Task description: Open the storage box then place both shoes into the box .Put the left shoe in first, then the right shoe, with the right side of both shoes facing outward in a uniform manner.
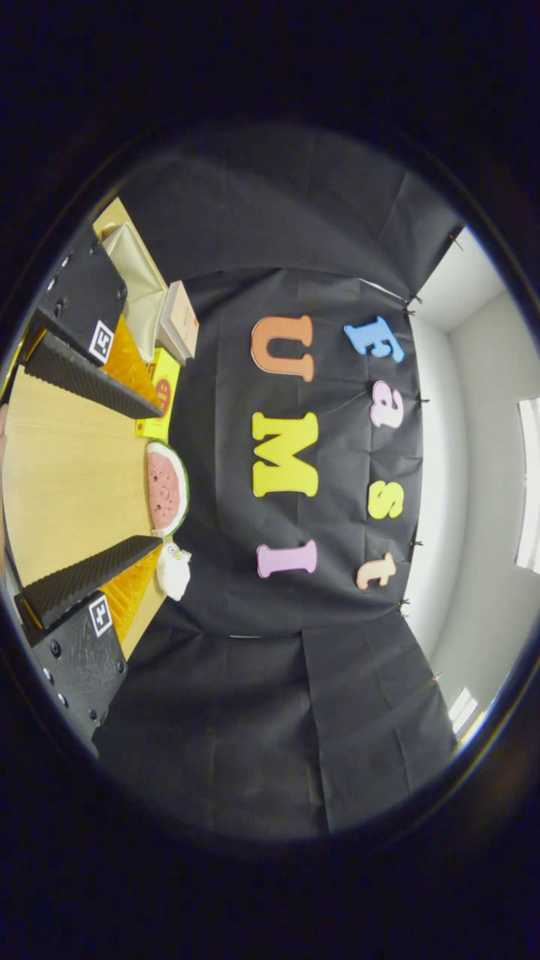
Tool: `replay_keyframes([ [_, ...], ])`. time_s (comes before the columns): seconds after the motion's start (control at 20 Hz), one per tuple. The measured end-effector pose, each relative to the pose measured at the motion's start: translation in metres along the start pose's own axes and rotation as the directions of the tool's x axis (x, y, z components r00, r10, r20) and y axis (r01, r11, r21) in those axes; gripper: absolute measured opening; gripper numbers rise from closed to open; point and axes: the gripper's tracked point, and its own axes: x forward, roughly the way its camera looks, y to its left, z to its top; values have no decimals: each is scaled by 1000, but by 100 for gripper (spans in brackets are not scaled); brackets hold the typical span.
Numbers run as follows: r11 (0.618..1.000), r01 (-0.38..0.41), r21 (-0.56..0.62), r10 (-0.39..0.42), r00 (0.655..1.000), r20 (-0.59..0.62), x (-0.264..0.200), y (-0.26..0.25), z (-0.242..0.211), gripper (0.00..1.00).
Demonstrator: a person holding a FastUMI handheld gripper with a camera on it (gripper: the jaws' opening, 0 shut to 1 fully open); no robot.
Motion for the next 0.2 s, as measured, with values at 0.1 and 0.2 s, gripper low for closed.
replay_keyframes([
  [0.1, 1000, 10, -4, -10, 1000, 4, 0, -3, -4, 95],
  [0.2, 999, 36, -9, -36, 999, 3, 2, -8, -7, 95],
])
